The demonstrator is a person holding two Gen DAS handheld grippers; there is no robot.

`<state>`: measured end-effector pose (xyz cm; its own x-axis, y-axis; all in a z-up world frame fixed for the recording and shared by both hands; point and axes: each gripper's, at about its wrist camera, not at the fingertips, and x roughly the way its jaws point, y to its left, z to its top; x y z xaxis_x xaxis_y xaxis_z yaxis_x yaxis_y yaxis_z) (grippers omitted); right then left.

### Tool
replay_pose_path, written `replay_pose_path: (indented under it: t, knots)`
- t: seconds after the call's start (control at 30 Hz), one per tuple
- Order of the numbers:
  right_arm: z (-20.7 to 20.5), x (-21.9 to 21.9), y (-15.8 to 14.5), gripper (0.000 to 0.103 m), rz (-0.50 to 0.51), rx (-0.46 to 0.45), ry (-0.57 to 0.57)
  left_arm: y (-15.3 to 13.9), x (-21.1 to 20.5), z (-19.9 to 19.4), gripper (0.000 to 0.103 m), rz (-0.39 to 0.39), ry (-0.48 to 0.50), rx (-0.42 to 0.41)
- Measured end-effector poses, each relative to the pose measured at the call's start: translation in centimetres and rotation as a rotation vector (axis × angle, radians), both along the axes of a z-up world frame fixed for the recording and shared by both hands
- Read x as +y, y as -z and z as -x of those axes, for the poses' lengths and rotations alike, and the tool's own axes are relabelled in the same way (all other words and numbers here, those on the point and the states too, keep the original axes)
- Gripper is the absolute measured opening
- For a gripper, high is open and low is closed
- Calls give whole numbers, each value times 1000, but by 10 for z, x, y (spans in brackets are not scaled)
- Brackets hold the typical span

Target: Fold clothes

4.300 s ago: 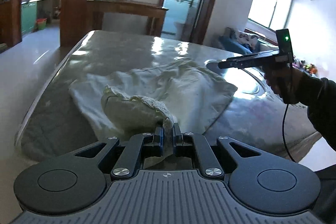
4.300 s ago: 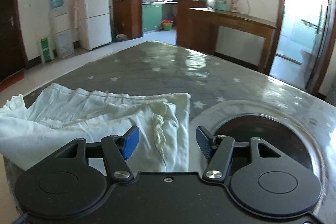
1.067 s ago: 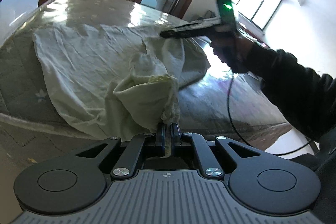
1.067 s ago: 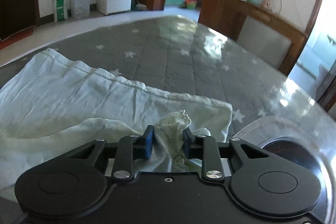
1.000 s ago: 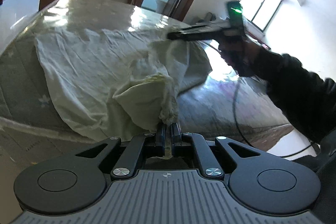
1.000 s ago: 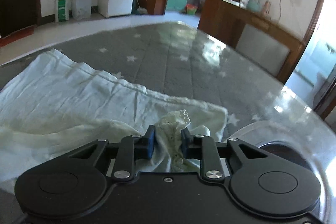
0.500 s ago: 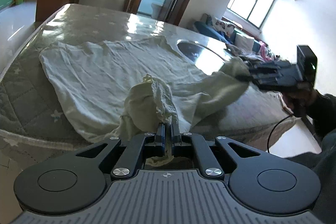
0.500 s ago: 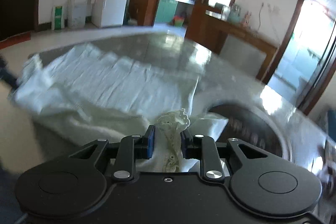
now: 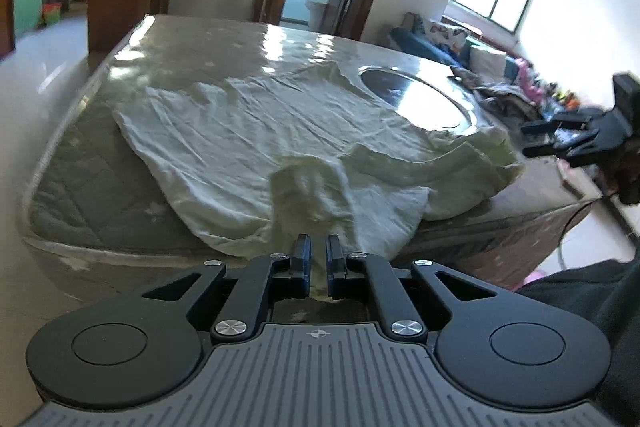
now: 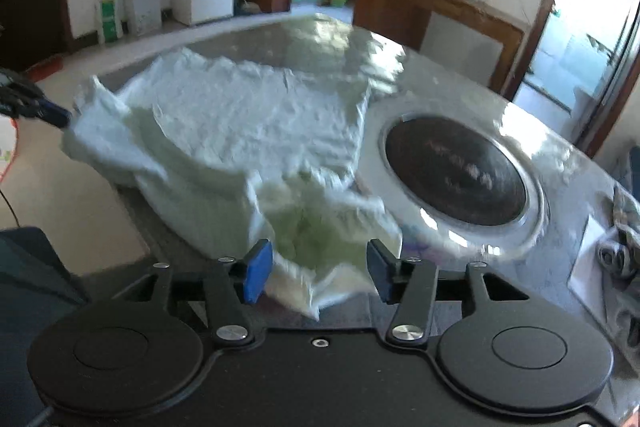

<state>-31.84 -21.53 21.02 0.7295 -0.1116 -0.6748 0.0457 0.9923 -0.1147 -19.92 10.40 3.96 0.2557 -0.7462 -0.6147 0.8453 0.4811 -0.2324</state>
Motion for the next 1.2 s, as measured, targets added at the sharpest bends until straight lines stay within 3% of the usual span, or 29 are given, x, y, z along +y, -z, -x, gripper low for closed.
replay_pose_path:
  t: [0.17, 0.23, 0.37, 0.47, 0.6, 0.73, 0.9, 1.1, 1.17, 1.2]
  knots:
    - [-24, 13, 9, 62, 1, 16, -111, -12, -1, 4, 19, 5, -3, -35]
    - [-30, 17, 12, 62, 2, 30, -135, -20, -7, 10, 35, 5, 18, -81]
    - [-41, 26, 19, 62, 30, 47, -190, -39, -21, 17, 39, 35, 83, -187]
    - [-50, 24, 23, 62, 11, 62, -202, -42, -35, 13, 43, 35, 135, -193]
    - [-59, 23, 32, 62, -14, 91, -222, -31, -58, 3, 44, -22, 188, -169]
    - [-63, 22, 41, 62, -19, 117, -242, -20, -71, -7, 51, -64, 225, -140]
    - [-64, 23, 50, 54, -14, 149, -256, -9, -82, -18, 51, -128, 219, -111]
    - [-62, 27, 50, 52, 4, 148, -275, -6, -79, -24, 50, -131, 234, -75]
    - [-62, 26, 51, 52, 5, 154, -276, -4, -81, -21, 42, -143, 257, -78]
    - [-62, 26, 51, 52, 4, 158, -278, -3, -81, -17, 25, -148, 273, -81]
